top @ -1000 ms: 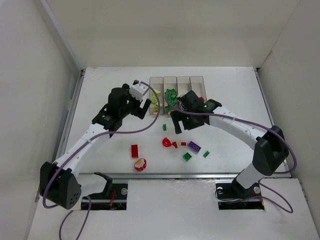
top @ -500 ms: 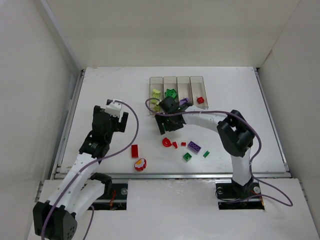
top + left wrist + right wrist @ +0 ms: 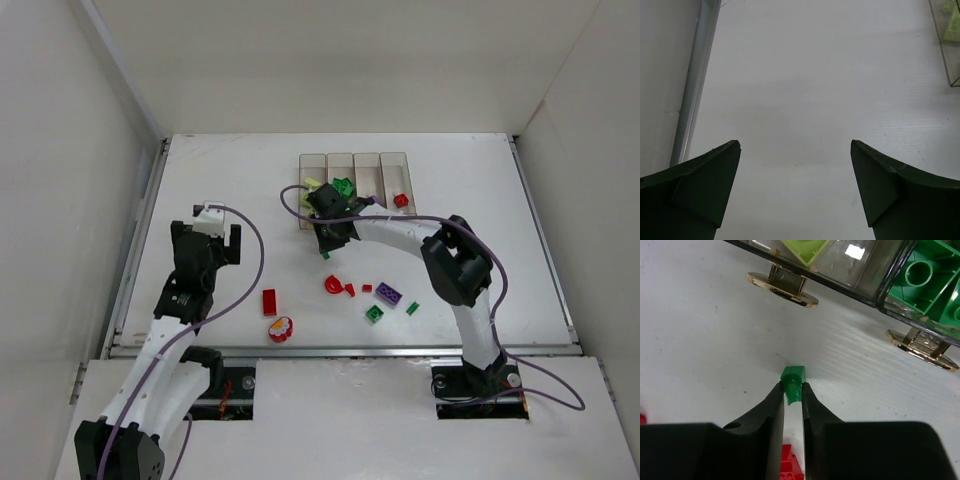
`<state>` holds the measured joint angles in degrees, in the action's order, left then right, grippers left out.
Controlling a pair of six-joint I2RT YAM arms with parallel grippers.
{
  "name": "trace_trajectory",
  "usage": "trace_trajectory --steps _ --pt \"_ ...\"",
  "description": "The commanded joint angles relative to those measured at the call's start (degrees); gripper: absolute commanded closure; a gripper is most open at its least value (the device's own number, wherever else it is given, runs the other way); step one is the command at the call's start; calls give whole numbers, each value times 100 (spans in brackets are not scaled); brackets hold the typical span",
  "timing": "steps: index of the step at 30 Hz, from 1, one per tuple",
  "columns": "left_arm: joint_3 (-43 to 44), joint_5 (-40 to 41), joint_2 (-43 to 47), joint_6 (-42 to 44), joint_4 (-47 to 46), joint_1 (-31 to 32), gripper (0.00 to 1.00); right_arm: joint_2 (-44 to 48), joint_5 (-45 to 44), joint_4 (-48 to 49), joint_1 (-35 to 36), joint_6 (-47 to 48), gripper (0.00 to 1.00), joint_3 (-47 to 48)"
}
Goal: Sort the legos into containers by color
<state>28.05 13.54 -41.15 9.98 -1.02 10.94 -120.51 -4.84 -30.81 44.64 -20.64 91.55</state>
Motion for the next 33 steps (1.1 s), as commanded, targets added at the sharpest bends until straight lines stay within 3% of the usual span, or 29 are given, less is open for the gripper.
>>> trace_trajectory --steps 1,3,6,11,13,14,16,22,27,30,33 --pt "-19 -36 133 -119 -338 -57 10 -96 -184 22 -8 78 79 -84" --pt "-72 -36 133 -119 -338 -109 10 35 -184 74 -8 140 59 -164" --pt "-72 -36 133 -119 -338 -110 10 89 -184 128 44 262 56 -313" --pt "-72 -88 133 -119 -338 -110 10 10 -131 189 45 315 64 -261" --pt "-72 -88 133 -119 -338 -110 10 -43 -184 189 45 315 74 -260" --pt "-72 -141 133 -119 -338 -110 10 -43 -184 189 45 315 87 -260" --pt "-125 -141 133 -119 -338 -110 10 18 -105 189 97 315 100 -191" --pt "-125 -255 133 -119 -338 -110 10 667 175 267 168 448 100 100" --pt "-125 -387 185 -119 -338 -110 10 1424 336 909 -298 114 100 134" --pt "-125 -440 186 -119 -338 -110 10 1155 -218 456 -622 -27 100 607" --pt "-125 -440 186 -119 -338 -162 10 636 -106 -187 -1062 -159 100 1388"
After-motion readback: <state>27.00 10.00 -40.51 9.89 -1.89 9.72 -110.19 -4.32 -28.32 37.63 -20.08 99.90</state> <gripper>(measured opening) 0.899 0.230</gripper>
